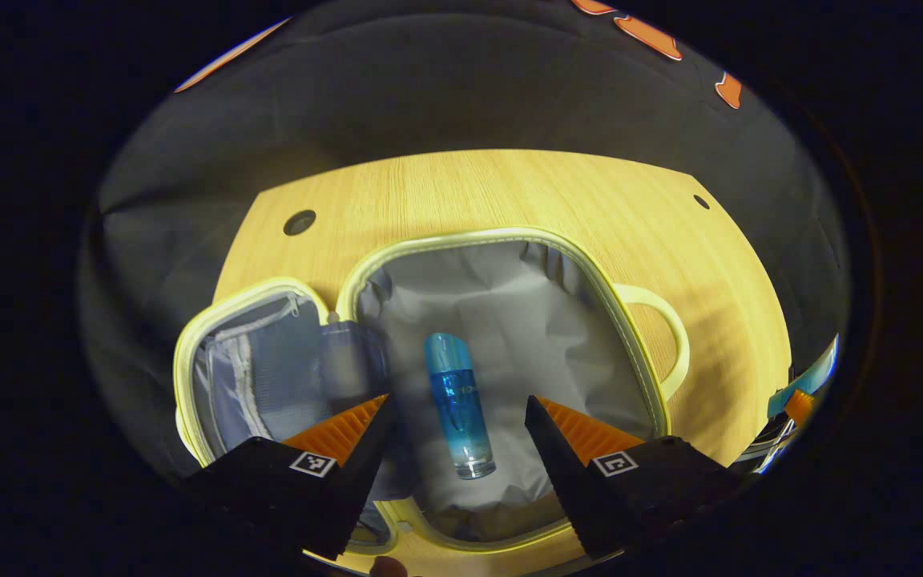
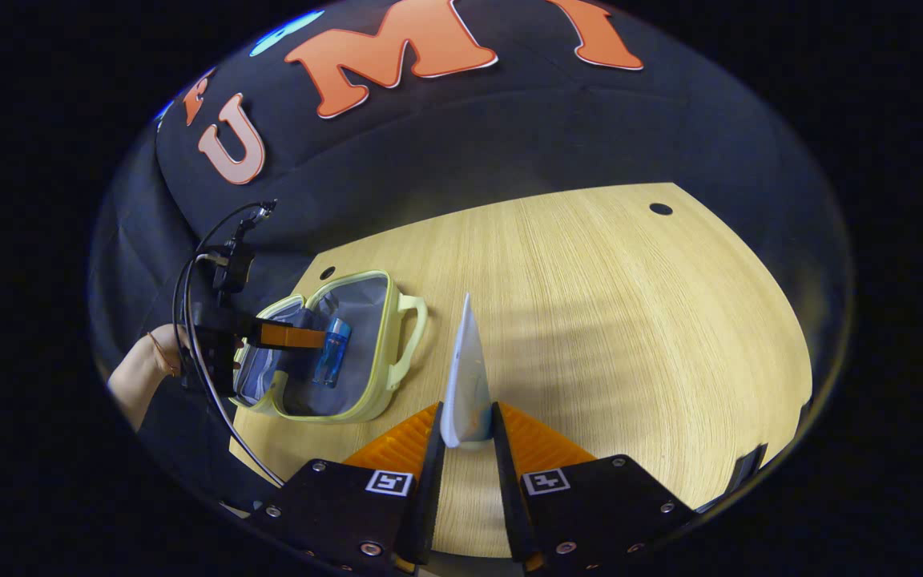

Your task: First open the suitcase, pack the skin care products into it, and then close the suitcase.

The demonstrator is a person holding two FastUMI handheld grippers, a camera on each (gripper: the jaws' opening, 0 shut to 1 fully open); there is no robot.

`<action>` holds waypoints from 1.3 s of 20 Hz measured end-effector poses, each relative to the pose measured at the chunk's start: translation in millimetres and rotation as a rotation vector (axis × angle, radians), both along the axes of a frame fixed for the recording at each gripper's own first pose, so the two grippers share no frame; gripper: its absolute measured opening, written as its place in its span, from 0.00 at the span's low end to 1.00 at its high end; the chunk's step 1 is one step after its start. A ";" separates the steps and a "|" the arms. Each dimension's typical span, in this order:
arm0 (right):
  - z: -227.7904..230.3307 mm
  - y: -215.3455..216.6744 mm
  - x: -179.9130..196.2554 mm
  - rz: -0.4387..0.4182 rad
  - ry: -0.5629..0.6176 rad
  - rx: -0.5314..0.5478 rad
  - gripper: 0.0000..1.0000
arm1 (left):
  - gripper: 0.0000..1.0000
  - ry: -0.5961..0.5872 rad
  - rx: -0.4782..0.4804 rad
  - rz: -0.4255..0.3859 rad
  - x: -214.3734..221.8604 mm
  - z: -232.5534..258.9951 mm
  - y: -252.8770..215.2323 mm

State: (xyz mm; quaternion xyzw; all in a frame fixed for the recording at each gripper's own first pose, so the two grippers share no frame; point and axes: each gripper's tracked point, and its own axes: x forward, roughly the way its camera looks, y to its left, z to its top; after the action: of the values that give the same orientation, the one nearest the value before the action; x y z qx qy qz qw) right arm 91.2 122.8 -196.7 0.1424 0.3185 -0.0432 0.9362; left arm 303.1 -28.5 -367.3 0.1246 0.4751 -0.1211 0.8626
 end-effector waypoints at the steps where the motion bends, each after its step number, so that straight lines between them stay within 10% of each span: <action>1: 7.7 6.8 4.8 0.023 -0.001 0.005 0.36 | 1.00 -0.030 -0.013 0.003 -0.9 9.5 0.4; 8: 59.2 81.3 66.8 0.242 0.015 0.016 0.36 | 0.99 -0.238 -0.226 0.051 -24.1 95.9 18.7; 14: 35.5 170.7 109.4 0.436 0.243 0.102 0.36 | 0.98 -0.361 -0.222 0.117 -63.6 151.5 94.3; 26: -109.0 194.5 176.6 0.330 0.603 0.078 0.36 | 0.97 -0.430 -0.181 0.276 -112.8 156.3 204.4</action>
State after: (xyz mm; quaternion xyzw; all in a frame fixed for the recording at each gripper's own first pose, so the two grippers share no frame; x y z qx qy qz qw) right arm 267.8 317.4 -305.7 0.1055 0.6009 0.0811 0.7881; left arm 190.3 175.8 -211.0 0.0041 0.2806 -0.0152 0.9597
